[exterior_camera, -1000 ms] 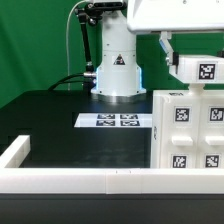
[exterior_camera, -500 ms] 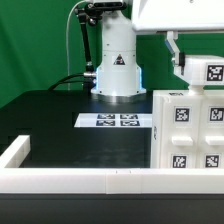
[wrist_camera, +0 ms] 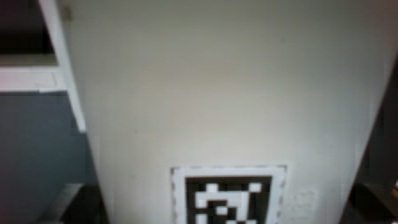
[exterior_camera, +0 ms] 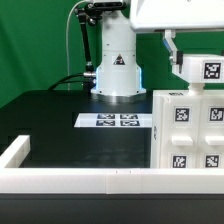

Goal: Assemble cabinet

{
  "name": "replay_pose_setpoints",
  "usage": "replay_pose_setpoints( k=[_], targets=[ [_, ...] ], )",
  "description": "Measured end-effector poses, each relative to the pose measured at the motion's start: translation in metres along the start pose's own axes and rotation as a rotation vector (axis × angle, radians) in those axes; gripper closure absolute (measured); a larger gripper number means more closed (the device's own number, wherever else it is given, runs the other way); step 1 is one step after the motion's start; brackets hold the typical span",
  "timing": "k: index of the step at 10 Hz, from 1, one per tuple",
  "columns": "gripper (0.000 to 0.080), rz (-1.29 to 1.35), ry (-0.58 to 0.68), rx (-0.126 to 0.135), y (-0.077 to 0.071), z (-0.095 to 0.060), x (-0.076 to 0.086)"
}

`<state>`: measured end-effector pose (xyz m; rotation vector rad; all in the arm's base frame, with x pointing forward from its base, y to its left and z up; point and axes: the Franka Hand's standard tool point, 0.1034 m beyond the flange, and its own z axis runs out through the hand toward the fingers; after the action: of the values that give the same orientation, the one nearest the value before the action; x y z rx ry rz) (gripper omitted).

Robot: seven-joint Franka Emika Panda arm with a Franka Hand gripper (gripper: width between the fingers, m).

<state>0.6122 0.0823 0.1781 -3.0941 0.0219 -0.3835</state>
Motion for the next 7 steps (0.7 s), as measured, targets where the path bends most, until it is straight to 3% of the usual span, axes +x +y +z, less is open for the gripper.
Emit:
replay_pose_setpoints(
  k=[3, 7],
  targets=[
    [0.0239, -0.001, -0.014, -0.001, 0.0006, 0.0047, -0.0111],
    [0.0239, -0.004, 0.001, -0.002, 0.0001, 0.0106, -0.0091]
  ],
)
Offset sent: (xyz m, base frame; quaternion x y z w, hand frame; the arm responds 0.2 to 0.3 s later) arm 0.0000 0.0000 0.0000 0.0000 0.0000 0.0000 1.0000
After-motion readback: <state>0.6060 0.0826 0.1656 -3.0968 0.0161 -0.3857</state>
